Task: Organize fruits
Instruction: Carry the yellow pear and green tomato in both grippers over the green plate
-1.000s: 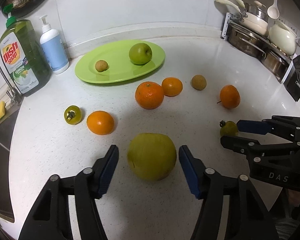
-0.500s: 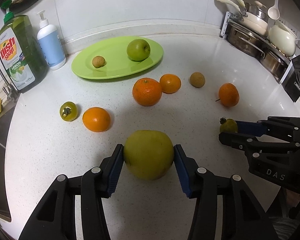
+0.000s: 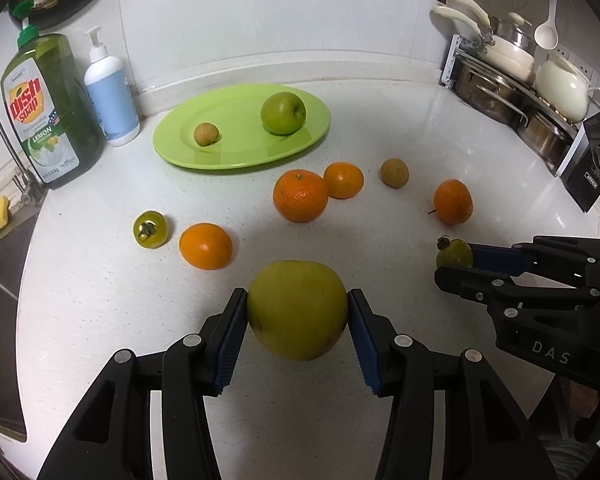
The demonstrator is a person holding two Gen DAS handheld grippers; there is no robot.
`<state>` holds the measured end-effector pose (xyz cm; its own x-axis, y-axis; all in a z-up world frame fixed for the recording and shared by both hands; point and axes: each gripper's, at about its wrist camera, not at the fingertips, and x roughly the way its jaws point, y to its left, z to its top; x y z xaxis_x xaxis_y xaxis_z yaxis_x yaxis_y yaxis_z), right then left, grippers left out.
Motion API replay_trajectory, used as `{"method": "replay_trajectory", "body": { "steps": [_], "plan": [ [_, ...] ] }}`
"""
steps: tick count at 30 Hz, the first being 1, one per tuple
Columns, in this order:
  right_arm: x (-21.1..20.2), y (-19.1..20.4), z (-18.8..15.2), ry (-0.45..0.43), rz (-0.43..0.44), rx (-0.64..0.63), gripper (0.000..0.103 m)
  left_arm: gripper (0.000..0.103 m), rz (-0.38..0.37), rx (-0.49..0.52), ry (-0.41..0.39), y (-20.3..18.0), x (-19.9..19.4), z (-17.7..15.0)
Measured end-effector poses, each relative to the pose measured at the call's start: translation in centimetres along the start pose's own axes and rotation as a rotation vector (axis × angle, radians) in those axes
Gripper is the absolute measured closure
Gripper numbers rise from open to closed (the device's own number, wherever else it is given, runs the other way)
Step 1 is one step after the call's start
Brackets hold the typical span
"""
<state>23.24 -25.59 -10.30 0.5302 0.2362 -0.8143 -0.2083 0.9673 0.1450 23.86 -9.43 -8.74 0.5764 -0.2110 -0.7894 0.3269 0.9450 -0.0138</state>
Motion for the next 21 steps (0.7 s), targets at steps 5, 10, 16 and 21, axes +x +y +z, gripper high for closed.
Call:
{"method": "replay_trajectory", "body": {
  "steps": [5, 10, 16, 21],
  "plan": [
    [-0.6, 0.5, 0.6, -0.025, 0.003, -0.006, 0.073, 0.054, 0.001, 0.003, -0.028, 0.3, -0.9, 0.5],
    [-1.2, 1.0, 1.5, -0.055, 0.006, -0.011, 0.073, 0.054, 0.002, 0.011, -0.06, 0.9, -1.8, 1.2],
    [-2.1, 1.6, 2.8, -0.099, 0.011, -0.01, 0.073, 0.054, 0.013, 0.022, -0.111, 1.6, -3.0, 2.6],
    [-2.7, 2.2, 4.3, -0.141, 0.013, -0.016, 0.073, 0.054, 0.011, 0.025, -0.145, 2.1, -3.9, 3.7]
  ]
}}
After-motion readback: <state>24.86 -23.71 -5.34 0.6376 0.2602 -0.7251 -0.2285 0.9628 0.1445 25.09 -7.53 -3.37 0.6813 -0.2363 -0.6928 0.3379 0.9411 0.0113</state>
